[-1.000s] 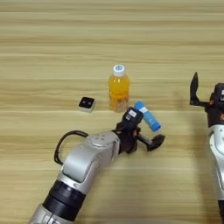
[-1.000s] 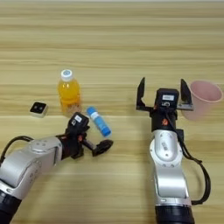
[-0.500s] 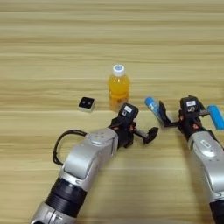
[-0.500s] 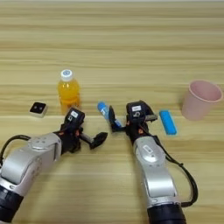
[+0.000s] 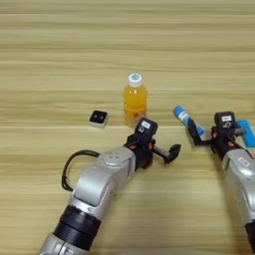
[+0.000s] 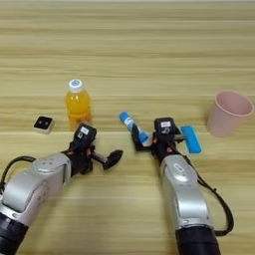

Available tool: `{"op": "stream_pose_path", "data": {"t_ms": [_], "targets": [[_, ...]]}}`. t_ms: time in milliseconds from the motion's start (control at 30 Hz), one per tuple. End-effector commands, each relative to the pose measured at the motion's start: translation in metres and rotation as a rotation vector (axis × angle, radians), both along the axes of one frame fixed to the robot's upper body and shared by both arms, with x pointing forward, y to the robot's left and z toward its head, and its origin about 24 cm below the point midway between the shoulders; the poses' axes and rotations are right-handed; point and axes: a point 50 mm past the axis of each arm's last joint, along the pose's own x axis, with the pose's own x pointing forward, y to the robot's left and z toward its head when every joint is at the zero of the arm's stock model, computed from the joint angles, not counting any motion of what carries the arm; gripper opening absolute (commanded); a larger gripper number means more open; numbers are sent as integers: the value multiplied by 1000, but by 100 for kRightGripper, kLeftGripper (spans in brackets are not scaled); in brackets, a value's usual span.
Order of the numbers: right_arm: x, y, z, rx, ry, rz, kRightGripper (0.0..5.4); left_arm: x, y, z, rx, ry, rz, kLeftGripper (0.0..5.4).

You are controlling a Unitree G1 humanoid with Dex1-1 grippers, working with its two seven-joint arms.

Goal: Move the objects on the table

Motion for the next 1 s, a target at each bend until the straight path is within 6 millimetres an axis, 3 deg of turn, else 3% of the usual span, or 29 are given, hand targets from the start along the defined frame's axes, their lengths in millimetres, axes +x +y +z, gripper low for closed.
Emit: {"op": "stream_pose_path", "data": {"t_ms": [33, 500, 667, 1000], "targets": [[1, 5, -6, 31, 52, 58, 538, -16, 15, -35, 99, 161, 45, 540], [-4, 14, -16, -31, 98, 141, 538, -15, 17, -35, 90, 161, 64, 540], [-8, 20, -14, -28, 96, 180, 481, -14, 17, -35, 89, 160, 69, 540], [-19, 37, -1, 158, 121, 250, 366, -13, 18, -37, 91, 160, 79, 540]]}}
